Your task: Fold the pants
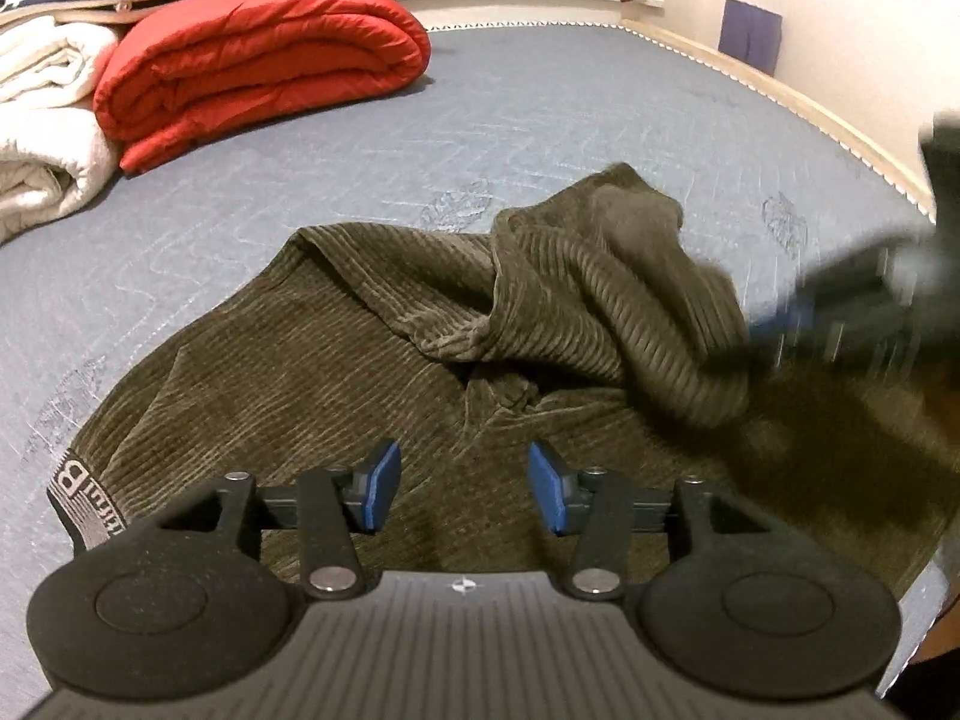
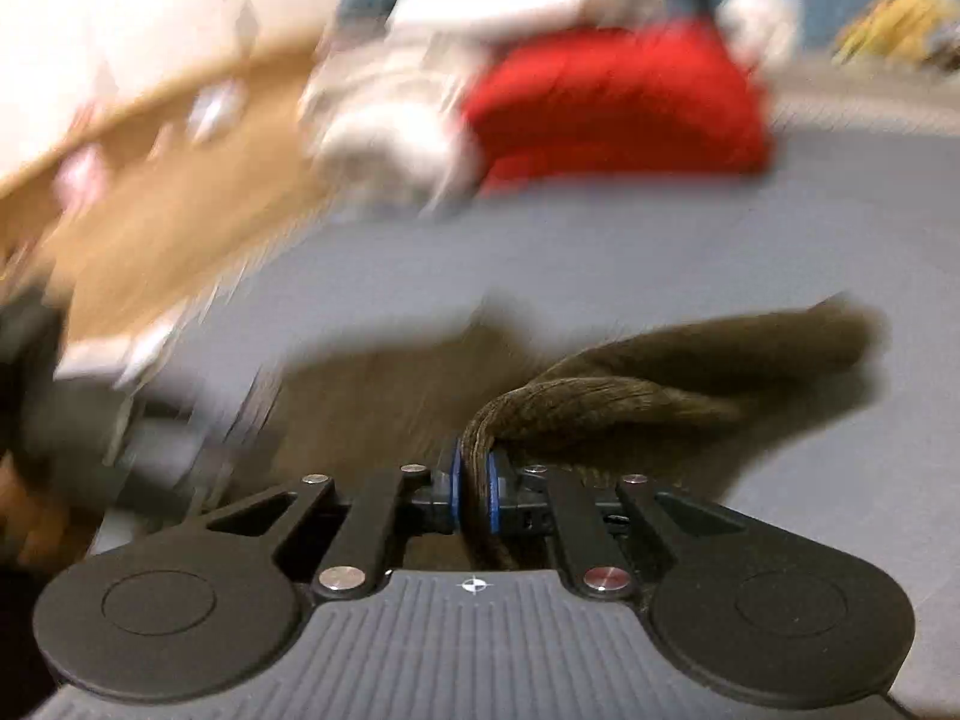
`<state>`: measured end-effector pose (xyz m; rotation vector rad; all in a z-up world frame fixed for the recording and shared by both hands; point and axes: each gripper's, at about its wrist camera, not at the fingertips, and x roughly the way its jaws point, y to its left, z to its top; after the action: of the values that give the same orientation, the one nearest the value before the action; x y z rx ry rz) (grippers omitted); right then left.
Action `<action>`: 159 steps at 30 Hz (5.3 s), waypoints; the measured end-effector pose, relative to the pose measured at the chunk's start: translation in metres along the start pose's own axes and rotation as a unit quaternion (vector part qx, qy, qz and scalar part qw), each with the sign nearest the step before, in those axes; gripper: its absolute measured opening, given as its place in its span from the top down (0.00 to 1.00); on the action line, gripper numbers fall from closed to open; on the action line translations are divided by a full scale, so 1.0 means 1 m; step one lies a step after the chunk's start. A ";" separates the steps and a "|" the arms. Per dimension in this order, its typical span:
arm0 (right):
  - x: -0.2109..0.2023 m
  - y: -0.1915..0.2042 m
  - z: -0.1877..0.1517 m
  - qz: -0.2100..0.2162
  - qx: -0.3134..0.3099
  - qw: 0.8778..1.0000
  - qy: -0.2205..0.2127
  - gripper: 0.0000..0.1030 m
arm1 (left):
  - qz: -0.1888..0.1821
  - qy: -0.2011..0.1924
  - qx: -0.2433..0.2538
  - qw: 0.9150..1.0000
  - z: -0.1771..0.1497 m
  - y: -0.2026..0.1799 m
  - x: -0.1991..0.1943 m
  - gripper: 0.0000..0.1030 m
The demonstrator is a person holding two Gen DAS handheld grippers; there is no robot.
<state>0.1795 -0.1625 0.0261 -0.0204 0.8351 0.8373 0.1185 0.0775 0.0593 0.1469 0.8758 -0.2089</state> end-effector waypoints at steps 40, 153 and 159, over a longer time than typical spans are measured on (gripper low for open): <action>0.071 -0.163 -0.041 -0.061 0.462 0.869 -0.168 0.28 | 0.009 0.032 -0.034 0.999 0.009 0.008 0.031 0.30; -0.120 -0.326 -0.054 -0.186 0.577 0.723 -0.331 0.86 | -0.071 -0.077 0.083 0.991 0.052 -0.026 0.165 0.88; -0.185 -0.283 0.066 -0.299 0.389 0.763 -0.420 0.94 | -0.125 -0.142 0.076 0.979 0.051 0.008 0.137 0.89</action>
<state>0.3394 -0.4555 0.1111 0.7466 0.2101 -0.1977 0.2436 0.0576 -0.0142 0.1450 0.5908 -0.5211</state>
